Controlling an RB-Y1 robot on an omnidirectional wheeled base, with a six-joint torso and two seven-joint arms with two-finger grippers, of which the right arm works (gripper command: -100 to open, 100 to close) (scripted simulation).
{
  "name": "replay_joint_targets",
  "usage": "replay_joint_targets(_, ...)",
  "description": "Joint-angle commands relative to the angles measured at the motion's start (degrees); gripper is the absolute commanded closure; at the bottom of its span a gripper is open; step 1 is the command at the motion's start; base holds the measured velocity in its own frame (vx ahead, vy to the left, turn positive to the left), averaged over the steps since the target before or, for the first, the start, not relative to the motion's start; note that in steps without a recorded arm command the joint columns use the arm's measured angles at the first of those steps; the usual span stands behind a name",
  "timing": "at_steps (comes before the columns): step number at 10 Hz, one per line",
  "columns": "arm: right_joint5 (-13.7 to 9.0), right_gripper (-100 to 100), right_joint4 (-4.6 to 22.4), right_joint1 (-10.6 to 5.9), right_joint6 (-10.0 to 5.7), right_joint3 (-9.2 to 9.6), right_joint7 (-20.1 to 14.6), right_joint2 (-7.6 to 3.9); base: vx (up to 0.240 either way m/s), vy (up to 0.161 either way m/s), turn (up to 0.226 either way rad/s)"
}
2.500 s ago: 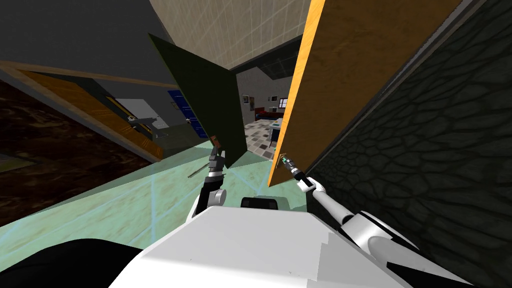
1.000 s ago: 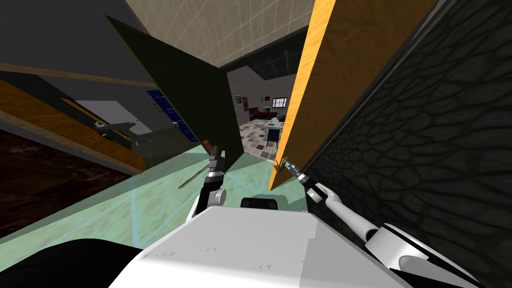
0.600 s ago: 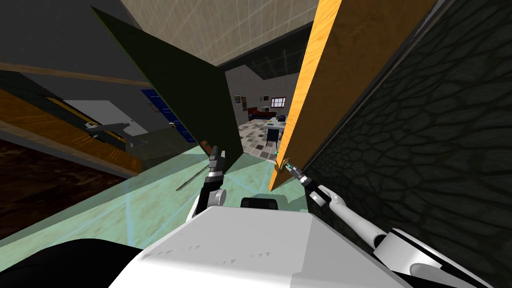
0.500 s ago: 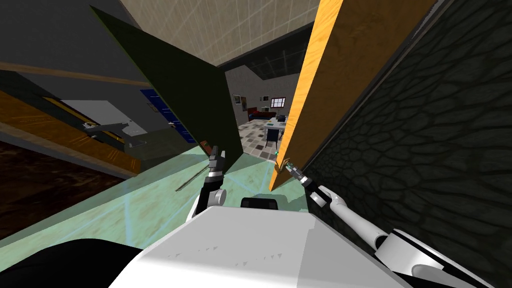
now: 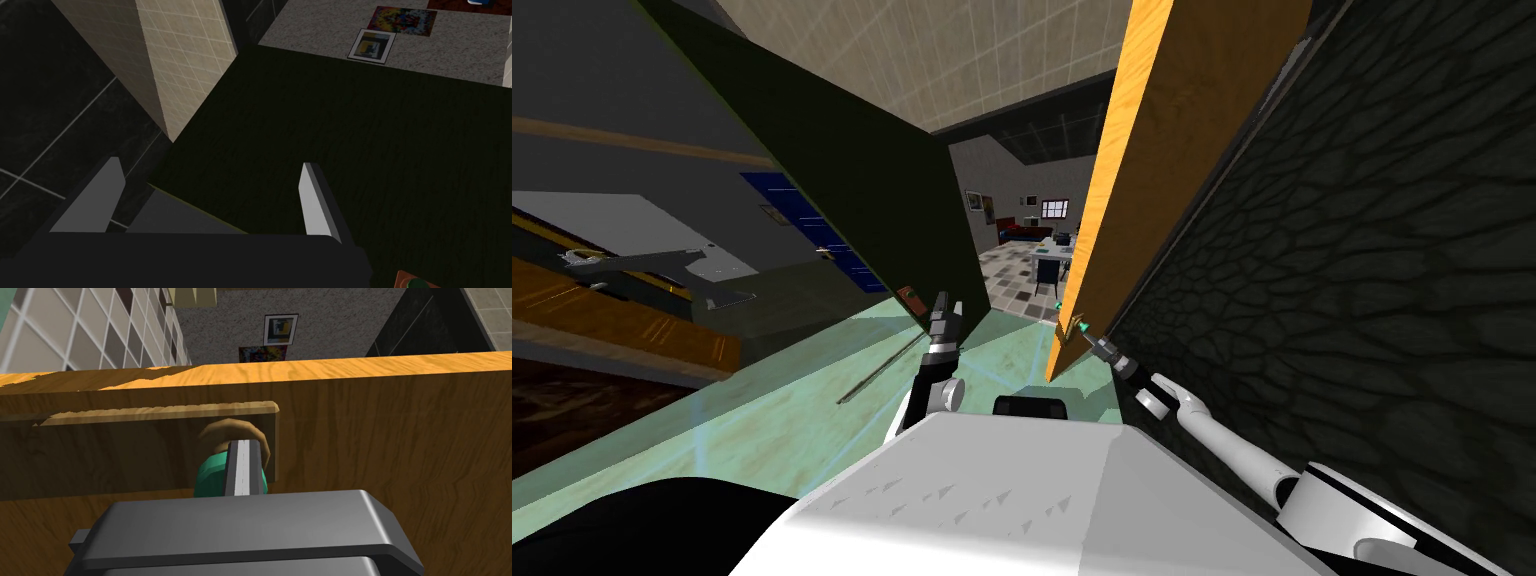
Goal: Pull the door open
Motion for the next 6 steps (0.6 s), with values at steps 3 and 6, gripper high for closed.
replay_joint_targets(3,-0.91,-100,-1.16,-1.79,0.61,4.27,-0.73,-1.78,-0.026,-0.060,-0.314)
replay_joint_targets(6,-1.26,-100,-1.83,-2.22,0.90,5.65,-0.95,-2.64,-0.026,-0.075,-0.225)
